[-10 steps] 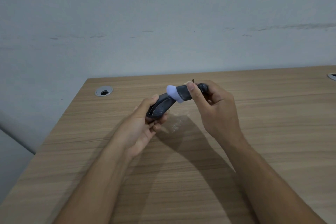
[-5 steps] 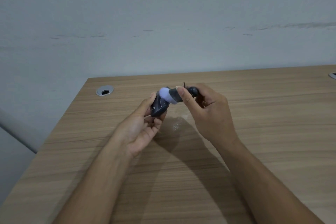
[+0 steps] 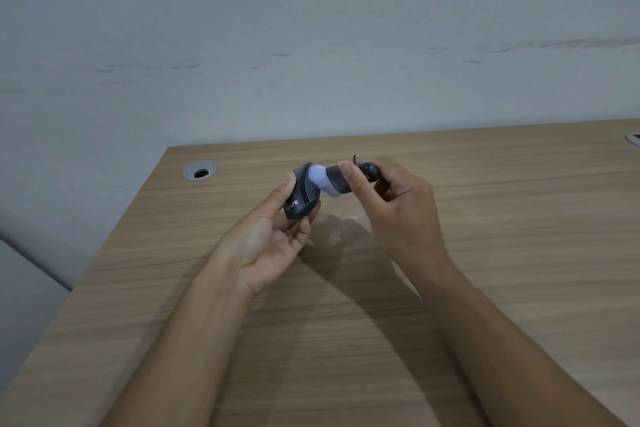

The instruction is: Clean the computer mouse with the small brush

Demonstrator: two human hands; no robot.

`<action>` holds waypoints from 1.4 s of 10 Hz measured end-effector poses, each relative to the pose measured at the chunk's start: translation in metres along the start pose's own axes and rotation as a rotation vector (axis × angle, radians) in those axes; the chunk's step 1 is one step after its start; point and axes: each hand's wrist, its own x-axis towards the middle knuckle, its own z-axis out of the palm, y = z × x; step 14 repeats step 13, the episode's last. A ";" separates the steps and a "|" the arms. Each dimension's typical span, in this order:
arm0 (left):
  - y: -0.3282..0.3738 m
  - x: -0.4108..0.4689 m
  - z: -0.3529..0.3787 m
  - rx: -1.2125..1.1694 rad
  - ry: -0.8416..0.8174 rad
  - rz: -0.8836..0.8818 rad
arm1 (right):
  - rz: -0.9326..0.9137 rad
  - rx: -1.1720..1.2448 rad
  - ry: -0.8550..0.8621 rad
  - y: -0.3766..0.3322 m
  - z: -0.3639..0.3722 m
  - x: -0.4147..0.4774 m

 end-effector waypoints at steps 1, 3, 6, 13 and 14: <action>0.000 -0.001 0.003 -0.038 -0.031 -0.012 | -0.055 0.049 -0.022 -0.002 0.001 -0.003; 0.006 0.005 -0.007 -0.147 -0.009 0.025 | -0.216 0.000 -0.204 -0.007 0.005 -0.006; 0.009 0.013 -0.020 0.414 0.213 0.347 | -0.031 -0.125 -0.039 0.012 0.013 -0.004; -0.003 0.032 -0.042 1.285 0.482 0.556 | 0.045 -0.688 -0.313 0.027 0.019 -0.013; -0.003 0.032 -0.042 1.285 0.482 0.556 | 0.045 -0.688 -0.313 0.027 0.019 -0.013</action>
